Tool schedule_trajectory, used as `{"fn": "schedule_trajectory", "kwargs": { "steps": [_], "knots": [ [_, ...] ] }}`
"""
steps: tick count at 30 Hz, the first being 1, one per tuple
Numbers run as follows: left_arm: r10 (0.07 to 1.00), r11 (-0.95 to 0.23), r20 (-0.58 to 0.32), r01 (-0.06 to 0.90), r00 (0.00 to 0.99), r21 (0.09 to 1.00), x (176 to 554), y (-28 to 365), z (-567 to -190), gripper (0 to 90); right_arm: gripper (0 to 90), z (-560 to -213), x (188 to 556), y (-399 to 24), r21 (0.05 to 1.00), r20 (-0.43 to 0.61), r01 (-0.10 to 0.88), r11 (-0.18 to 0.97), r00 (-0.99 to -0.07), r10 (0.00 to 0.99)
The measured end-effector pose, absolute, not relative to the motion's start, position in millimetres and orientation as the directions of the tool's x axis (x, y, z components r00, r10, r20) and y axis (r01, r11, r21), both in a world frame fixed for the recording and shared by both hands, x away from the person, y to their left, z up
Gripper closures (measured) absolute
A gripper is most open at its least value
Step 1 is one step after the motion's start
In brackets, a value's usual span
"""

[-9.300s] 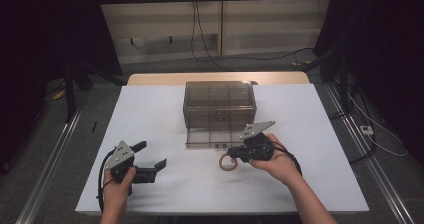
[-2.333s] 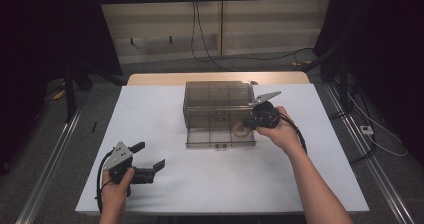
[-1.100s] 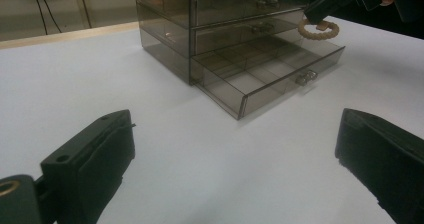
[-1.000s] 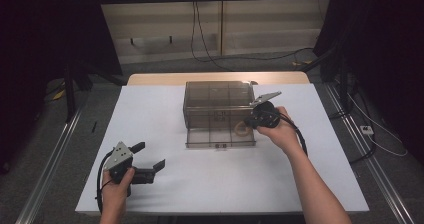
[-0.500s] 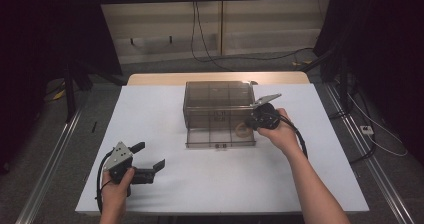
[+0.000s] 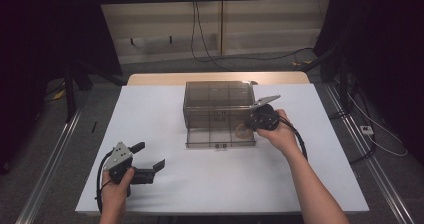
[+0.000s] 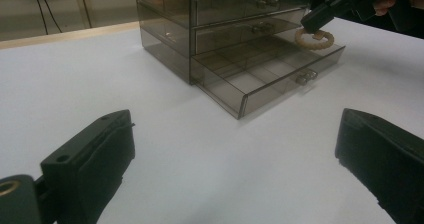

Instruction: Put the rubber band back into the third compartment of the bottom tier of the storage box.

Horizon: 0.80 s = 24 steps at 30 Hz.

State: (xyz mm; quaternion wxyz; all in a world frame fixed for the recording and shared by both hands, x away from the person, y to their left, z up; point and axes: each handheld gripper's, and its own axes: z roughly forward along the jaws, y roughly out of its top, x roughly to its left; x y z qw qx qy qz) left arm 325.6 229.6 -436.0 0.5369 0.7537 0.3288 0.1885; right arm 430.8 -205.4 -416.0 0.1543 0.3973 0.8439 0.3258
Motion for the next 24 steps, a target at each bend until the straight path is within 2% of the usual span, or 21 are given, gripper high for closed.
{"fn": "schedule_trajectory", "kwargs": {
  "steps": [24],
  "knots": [
    [0.697, -0.208, -0.068, 0.293, 0.714, 0.933, 325.5, 229.7, -435.9, 2.7, 86.1, -420.3, 428.2, -202.7, 0.668, -0.011, 0.564, 0.486, -0.645, 0.764]
  ]
}}
